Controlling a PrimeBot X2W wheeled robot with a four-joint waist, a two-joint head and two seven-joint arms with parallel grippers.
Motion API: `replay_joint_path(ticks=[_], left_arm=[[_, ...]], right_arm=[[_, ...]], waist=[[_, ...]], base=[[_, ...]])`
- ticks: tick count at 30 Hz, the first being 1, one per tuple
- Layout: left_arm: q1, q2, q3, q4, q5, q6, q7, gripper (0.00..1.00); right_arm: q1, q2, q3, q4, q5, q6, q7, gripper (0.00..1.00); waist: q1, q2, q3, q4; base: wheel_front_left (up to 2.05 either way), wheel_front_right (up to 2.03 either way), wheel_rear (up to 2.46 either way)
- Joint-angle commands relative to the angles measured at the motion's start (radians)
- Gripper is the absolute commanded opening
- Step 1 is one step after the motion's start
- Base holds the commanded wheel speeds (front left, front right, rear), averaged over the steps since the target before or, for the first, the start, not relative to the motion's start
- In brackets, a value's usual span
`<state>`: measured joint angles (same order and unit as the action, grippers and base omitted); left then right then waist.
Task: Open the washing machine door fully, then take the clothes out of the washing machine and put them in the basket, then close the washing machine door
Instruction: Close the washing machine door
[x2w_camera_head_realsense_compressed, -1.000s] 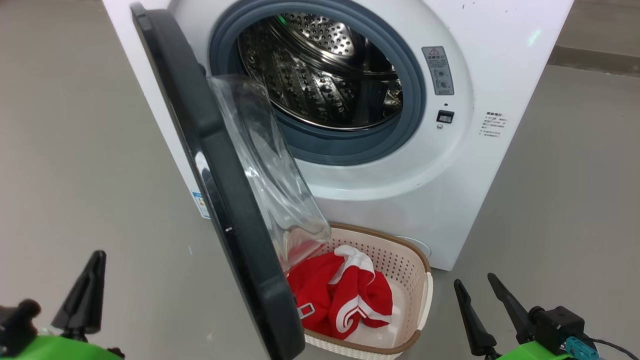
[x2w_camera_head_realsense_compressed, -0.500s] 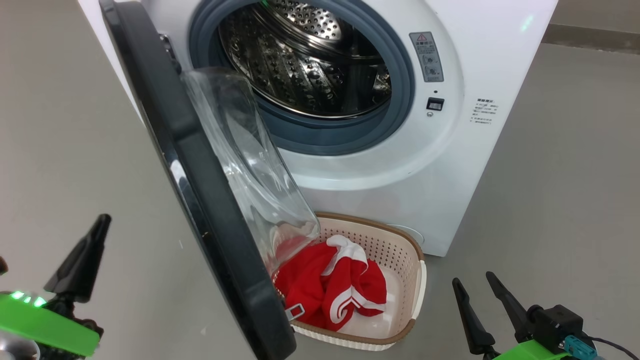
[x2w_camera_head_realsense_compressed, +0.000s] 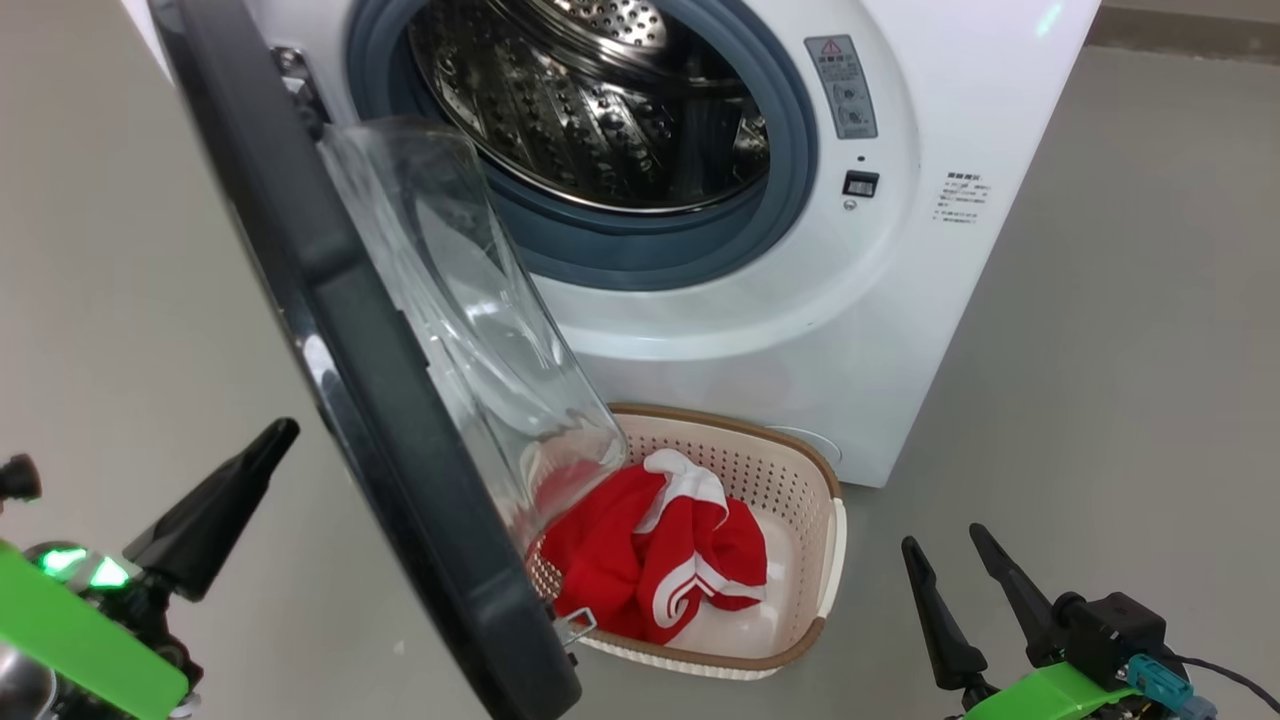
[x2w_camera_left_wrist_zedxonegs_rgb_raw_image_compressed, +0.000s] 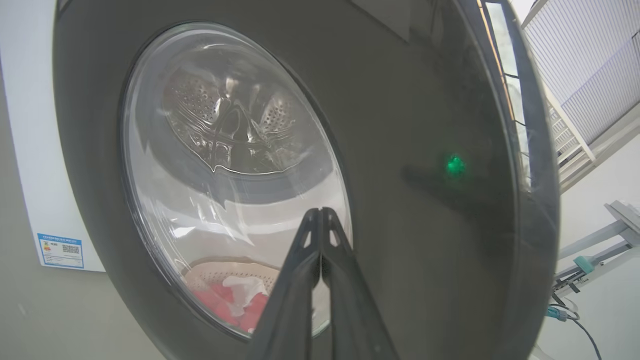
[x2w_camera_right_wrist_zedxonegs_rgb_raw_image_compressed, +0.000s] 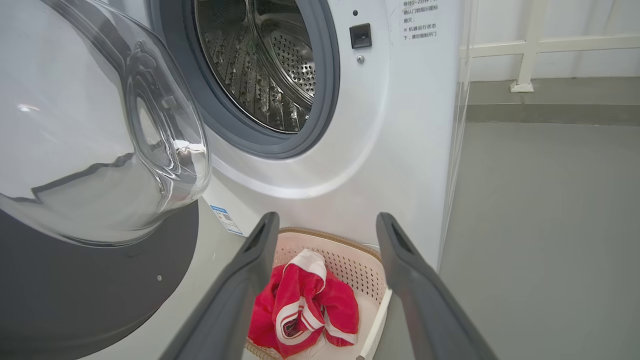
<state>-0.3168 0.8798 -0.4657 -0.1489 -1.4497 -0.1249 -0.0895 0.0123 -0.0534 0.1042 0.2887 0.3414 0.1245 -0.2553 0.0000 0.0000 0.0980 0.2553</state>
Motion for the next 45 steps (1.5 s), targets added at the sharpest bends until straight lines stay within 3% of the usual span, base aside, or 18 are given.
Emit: replay_joint_path(ticks=[1, 22, 45], left_arm=[[-0.066, 0.063, 0.039, -0.028, -0.014, -0.006, 0.0, 0.0], [-0.184, 0.097, -0.061, -0.102, -0.056, -0.006, -0.02, 0.0], [-0.448, 0.003, -0.22, 0.08, -0.022, -0.006, -0.022, 0.0]], right_arm=[[-0.04, -0.002, 0.023, -0.026, -0.018, 0.006, -0.006, 1.0], [-0.066, 0.003, 0.012, -0.03, -0.016, 0.006, -0.006, 1.0], [-0.106, 0.003, 0.017, -0.046, 0.029, 0.006, -0.006, 1.0]], waist=[[0.0, 0.0, 0.007, -0.007], [0.0, 0.0, 0.044, -0.076], [0.0, 0.0, 0.106, -0.221]], base=[[0.0, 0.0, 0.0], [0.0, 0.0, 0.0], [0.0, 0.0, 0.0]])
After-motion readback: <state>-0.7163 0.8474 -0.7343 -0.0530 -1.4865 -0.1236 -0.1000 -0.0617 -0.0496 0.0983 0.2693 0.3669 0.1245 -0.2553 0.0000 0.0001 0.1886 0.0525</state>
